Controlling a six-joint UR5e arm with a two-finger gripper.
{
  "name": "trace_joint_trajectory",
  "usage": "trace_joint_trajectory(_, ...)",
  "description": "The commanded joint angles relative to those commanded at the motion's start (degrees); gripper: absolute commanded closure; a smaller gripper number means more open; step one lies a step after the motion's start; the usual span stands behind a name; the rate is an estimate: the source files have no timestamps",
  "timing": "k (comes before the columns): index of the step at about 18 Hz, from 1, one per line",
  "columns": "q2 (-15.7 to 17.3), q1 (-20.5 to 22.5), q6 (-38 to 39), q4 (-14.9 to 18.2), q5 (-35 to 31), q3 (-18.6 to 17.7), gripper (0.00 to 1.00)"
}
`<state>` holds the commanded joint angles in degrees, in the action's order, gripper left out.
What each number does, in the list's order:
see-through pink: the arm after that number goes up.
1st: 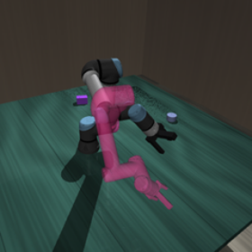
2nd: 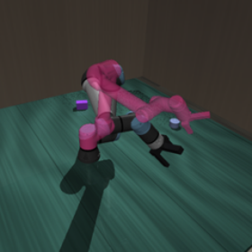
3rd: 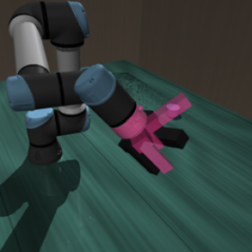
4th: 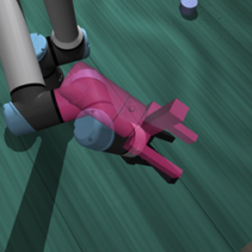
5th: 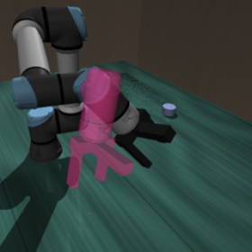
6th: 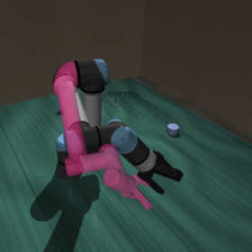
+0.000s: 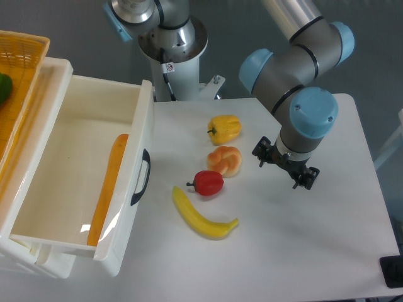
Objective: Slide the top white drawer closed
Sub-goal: 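Move the gripper from its start pose toward the open white drawer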
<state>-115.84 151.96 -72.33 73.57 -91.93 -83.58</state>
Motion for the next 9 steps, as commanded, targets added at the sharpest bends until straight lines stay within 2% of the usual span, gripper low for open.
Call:
trace_joint_trajectory(4,0.17,0.09,0.09,0.0,0.09,-0.35,0.0)
trace_joint_trajectory(5,0.52,0.09,0.09,-0.61,0.17,-1.92,0.0)
trace_joint_trajectory(9,3.33,0.0,0.26,-9.04,0.18,-10.62,0.0)
